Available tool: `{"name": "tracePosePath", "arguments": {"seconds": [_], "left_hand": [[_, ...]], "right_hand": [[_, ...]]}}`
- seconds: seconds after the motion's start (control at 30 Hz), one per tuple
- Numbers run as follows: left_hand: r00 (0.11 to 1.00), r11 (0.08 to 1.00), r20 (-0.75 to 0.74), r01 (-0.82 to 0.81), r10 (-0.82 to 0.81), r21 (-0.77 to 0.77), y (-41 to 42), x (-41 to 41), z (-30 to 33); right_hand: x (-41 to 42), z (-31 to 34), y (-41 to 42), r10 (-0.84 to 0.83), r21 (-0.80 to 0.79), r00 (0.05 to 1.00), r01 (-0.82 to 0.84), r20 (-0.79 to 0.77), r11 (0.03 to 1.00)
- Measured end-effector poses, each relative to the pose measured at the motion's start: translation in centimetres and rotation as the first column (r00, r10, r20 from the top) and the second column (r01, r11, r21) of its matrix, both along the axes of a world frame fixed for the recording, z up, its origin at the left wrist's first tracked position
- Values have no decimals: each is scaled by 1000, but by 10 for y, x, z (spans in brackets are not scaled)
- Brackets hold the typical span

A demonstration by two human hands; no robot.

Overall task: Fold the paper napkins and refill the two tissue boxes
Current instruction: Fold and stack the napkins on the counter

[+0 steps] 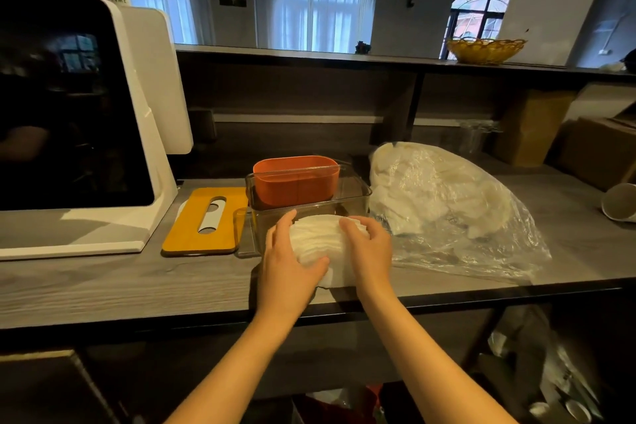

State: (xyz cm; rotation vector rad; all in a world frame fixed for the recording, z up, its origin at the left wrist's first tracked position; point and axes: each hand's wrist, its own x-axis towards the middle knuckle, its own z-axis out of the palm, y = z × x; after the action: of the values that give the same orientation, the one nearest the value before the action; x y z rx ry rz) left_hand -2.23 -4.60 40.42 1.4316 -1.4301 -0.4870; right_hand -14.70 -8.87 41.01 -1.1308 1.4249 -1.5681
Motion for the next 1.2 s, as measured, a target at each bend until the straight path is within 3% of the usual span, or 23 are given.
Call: {"name": "tracePosePath", "arguments": {"seconds": [0.1, 0.17, 0.23, 0.37, 0.47, 0.53, 0.67, 0.8, 0.93, 1.03, 1.1, 1.2], "left_hand": [[919, 999, -395, 23, -4, 45, 5, -18, 5], [828, 999, -558, -37, 52, 39, 0, -26, 11], [785, 990, -603, -131, 141, 62, -10, -28, 13], [801, 971, -552, -229, 231, 74, -19, -23, 8], [812, 990, -571, -140, 123, 13, -17, -20, 4], [835, 997, -547, -77, 50, -25, -16, -18, 4], [900, 991, -428, -121, 86, -54, -22, -13, 4], [953, 998, -299, -63, 52, -30, -29, -6, 2], [951, 988, -285, -145, 122, -60, -28, -2, 7], [968, 986, -244, -99, 65, -132, -28, -1, 8], [995, 984, -99, -11, -7, -179, -27, 0, 4], [959, 974, 285, 59, 5, -218, -25, 4, 1]], "right_hand": [[4, -1, 4, 38, -7, 999, -38, 1, 999], [6, 1, 6, 48, -25, 999, -48, 15, 999], [6, 1, 7, 11, -30, 1000, -11, 11, 999], [4, -3, 3, -57, -11, 998, 57, -5, 998], [5, -2, 3, 23, -71, 1000, -22, 14, 997], [5, -4, 3, 52, -91, 999, -51, 16, 995], [0, -6, 0, -22, -62, 993, 29, 115, 998], [3, -4, 3, 69, -131, 996, -60, 59, 990], [4, -5, 0, -6, -81, 994, 16, 112, 997], [5, -3, 1, 43, -103, 996, -35, 84, 994], [5, -4, 0, 46, -93, 996, -39, 72, 995], [4, -4, -1, -9, -55, 990, 17, 144, 998]]}}
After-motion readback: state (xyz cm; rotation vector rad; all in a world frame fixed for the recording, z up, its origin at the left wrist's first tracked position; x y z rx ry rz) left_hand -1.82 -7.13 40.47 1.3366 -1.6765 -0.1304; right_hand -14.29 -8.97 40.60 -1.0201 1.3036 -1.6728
